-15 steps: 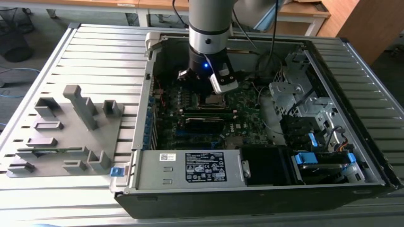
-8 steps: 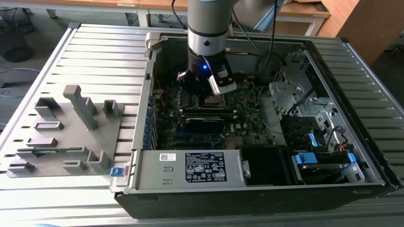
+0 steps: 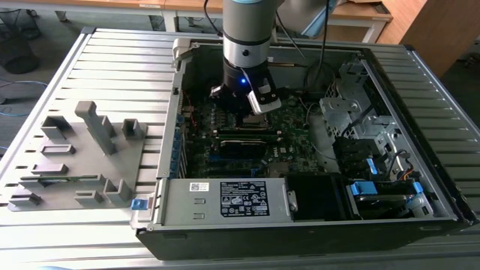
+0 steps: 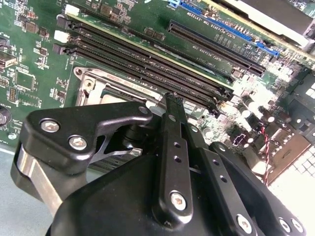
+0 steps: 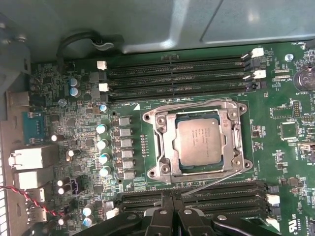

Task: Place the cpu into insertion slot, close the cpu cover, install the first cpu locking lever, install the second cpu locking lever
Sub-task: 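Install the second cpu locking lever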

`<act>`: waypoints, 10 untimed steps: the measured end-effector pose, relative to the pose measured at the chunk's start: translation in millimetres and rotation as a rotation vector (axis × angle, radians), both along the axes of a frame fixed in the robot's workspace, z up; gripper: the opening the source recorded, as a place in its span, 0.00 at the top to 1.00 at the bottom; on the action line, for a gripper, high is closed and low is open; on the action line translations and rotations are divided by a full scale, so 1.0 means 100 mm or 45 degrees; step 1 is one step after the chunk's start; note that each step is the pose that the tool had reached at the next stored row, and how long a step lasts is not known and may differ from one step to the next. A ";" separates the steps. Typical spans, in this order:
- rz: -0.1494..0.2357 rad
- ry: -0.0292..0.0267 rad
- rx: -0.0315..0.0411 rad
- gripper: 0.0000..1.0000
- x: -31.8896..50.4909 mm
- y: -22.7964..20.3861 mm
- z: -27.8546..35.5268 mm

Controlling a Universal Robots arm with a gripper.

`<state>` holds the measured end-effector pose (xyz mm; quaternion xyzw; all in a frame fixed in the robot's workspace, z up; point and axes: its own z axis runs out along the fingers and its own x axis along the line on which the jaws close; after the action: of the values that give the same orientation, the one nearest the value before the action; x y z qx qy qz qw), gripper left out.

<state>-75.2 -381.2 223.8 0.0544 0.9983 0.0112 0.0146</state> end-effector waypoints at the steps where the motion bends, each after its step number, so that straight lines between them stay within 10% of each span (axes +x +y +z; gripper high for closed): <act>1: 0.000 -0.0002 0.0003 0.89 0.000 0.000 -0.005; 10: 0.001 0.0001 -0.0003 0.89 -0.016 0.000 -0.066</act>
<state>-76.9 -381.3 217.3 0.0541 0.9984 0.0111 0.0145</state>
